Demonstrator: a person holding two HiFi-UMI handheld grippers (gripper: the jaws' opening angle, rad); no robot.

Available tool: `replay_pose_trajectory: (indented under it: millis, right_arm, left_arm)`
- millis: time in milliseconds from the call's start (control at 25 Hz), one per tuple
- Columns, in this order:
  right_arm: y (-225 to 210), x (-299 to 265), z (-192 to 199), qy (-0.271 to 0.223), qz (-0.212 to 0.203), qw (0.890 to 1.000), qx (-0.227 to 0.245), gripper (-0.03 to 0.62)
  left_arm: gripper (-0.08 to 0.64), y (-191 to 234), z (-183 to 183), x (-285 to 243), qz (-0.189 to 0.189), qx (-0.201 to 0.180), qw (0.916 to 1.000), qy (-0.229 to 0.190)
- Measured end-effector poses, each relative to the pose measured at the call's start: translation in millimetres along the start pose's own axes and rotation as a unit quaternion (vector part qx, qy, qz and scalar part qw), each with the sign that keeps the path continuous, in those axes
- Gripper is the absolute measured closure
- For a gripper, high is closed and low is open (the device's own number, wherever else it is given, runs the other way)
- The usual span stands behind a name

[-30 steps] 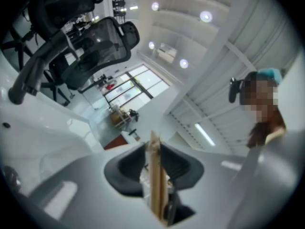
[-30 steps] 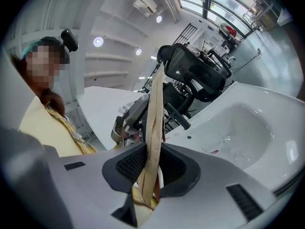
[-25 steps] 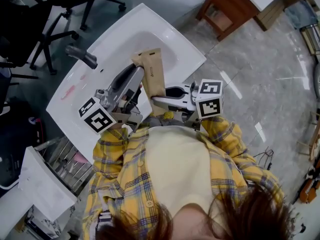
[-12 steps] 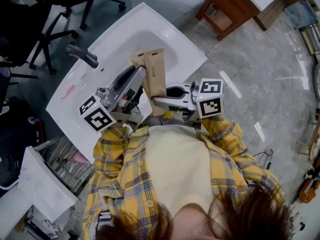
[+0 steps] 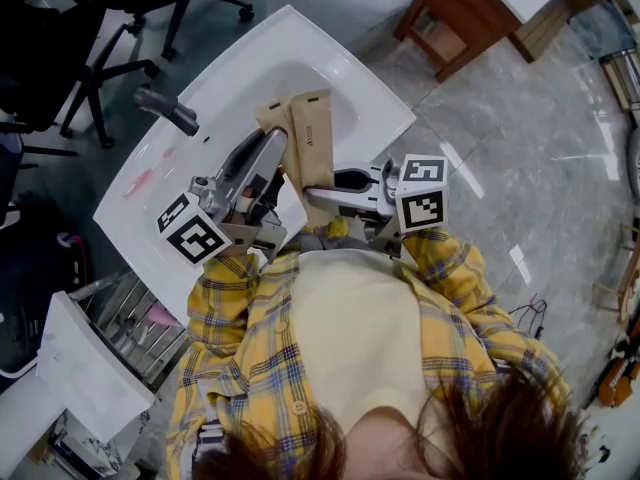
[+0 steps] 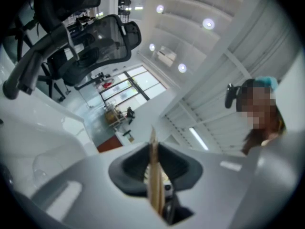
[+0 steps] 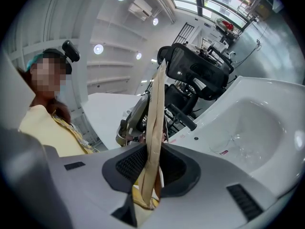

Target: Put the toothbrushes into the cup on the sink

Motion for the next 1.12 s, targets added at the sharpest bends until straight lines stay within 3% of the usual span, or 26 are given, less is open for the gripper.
replay_pose_trajectory:
  millis: [480, 920, 1120]
  right_arm:
    - [-3, 5, -7, -0.021, 0.021, 1.0, 0.005, 0.514]
    - [-10, 10, -2, 0.006, 0.076, 0.995, 0.059, 0.548]
    - [-10, 11, 1, 0.008, 0.086, 0.994, 0.067, 0.549]
  left_arm:
    - [0.496, -7, -12, 6, -0.017, -0.03, 0.9989, -0.032]
    - [0.498, -4, -41, 25, -0.05, -0.054, 0.9931, -0.09]
    - [0.497, -3, -44, 27, -0.068, -0.124, 0.9858, -0.091]
Point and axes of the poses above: the fingertips, and each gripper's own axes: x backward along the fingers, y to its left, z out of its underside, the point moved 10 cm from there along x, backward along the fingers, and after that the axes turned 15 degrees about -y, right-handed, at the moved point
